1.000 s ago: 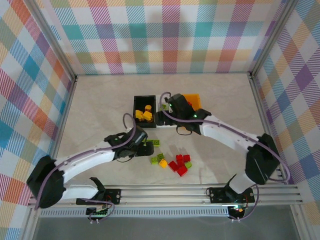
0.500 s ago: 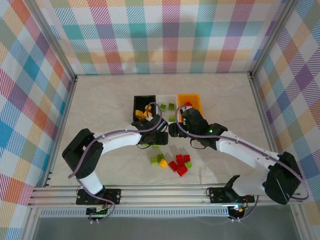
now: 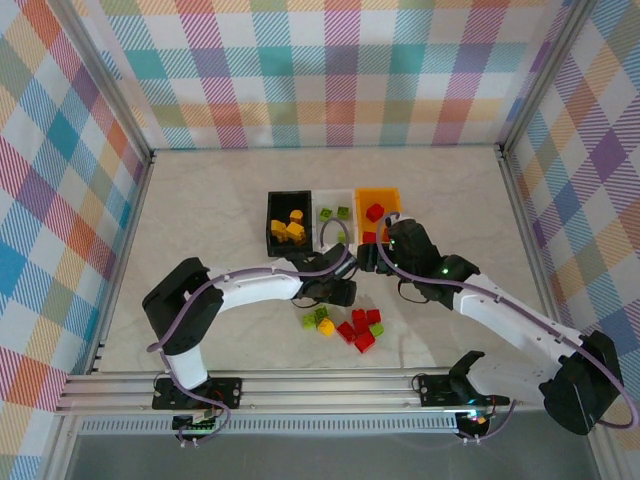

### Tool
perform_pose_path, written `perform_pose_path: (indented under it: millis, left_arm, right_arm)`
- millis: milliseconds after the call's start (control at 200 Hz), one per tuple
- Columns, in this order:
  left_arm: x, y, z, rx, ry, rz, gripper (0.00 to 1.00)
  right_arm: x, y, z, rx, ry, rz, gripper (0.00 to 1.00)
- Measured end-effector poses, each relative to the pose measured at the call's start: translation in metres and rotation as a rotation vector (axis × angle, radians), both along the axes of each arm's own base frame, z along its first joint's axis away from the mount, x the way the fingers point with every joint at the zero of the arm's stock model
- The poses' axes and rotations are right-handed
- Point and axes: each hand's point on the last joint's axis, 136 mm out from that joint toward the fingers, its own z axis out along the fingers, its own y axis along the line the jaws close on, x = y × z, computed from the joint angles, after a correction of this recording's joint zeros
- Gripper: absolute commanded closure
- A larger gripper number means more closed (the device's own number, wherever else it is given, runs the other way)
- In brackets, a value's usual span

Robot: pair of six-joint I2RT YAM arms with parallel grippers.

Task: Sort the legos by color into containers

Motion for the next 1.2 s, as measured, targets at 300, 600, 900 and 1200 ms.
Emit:
perform_pose_path:
  millis: [300,600,900,1200]
  left_arm:
    - [0.006,0.01,-0.028,0.119,0.01,0.01,0.46]
    - [0.009,0.012,-0.029,0.143,-0.007,0.004,0.67]
    - [0.05,0.016,0.041,0.025,-0.111,0.092,0.68]
    - [0.169,0.0,0.101,-0.1,-0.246,0.239,0.64]
  right_arm:
    - [-0.002,-0.01,-0.012,-0.023,0.024,-0.033,0.18]
    - [-0.006,-0.015,-0.004,-0.006,0.002,-0.042,0.18]
    - [-0.009,-0.021,-0.001,0.012,-0.008,-0.058,0.17]
    - [-0.012,-0.026,-0.011,0.003,0.02,-0.074,0.17]
